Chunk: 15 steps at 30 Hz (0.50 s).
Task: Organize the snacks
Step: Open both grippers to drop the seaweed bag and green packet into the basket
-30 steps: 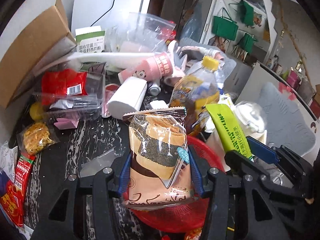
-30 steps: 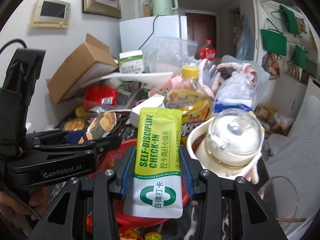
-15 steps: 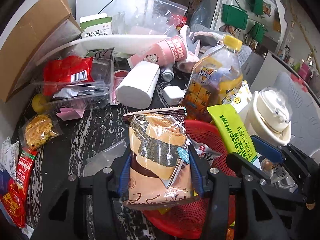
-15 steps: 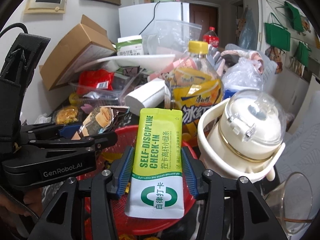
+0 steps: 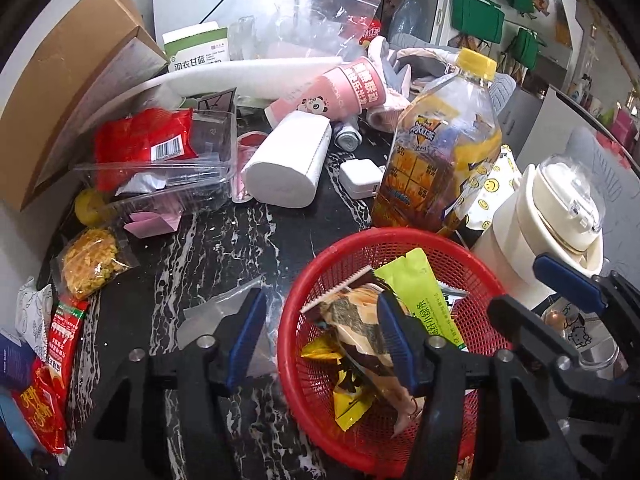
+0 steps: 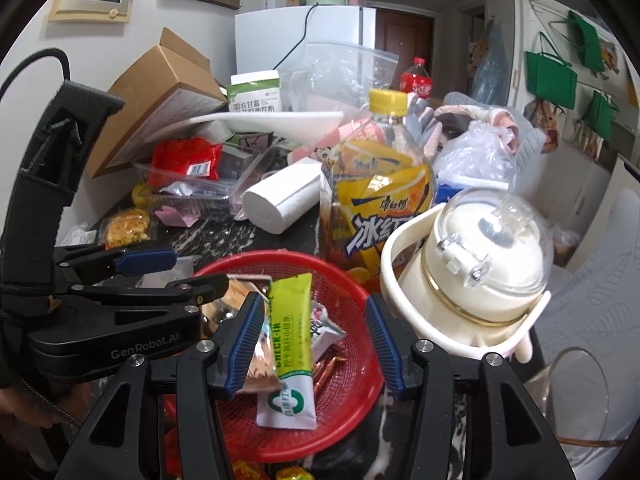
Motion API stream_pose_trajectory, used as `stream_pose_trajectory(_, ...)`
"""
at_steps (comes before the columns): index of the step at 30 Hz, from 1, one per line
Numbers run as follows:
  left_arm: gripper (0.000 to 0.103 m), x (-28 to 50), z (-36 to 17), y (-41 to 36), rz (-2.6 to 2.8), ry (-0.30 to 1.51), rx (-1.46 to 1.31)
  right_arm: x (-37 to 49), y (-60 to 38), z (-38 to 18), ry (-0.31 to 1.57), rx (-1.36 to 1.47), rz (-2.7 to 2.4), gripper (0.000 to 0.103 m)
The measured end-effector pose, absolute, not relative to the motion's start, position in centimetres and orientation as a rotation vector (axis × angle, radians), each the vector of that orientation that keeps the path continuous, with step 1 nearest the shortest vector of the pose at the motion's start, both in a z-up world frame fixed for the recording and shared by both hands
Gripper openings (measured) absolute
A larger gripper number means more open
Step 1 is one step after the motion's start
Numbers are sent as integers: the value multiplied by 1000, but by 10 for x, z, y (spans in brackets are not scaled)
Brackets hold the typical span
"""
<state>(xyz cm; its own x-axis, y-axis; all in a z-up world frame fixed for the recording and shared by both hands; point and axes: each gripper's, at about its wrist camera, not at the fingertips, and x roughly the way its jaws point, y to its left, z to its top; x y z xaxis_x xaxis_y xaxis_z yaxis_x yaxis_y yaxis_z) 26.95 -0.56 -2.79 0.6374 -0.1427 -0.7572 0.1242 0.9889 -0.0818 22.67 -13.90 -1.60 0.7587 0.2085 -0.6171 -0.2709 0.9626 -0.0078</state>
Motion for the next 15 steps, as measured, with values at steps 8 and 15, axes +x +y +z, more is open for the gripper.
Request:
stream_pose_trajectory(8, 57, 252, -5, 1, -168, 826, -43, 213, -138, 10, 614, -109, 265, 53)
stream_pose_trajectory(15, 57, 222, 32, 5, -171, 755, -36, 187, -137, 43, 567, -112, 268, 53)
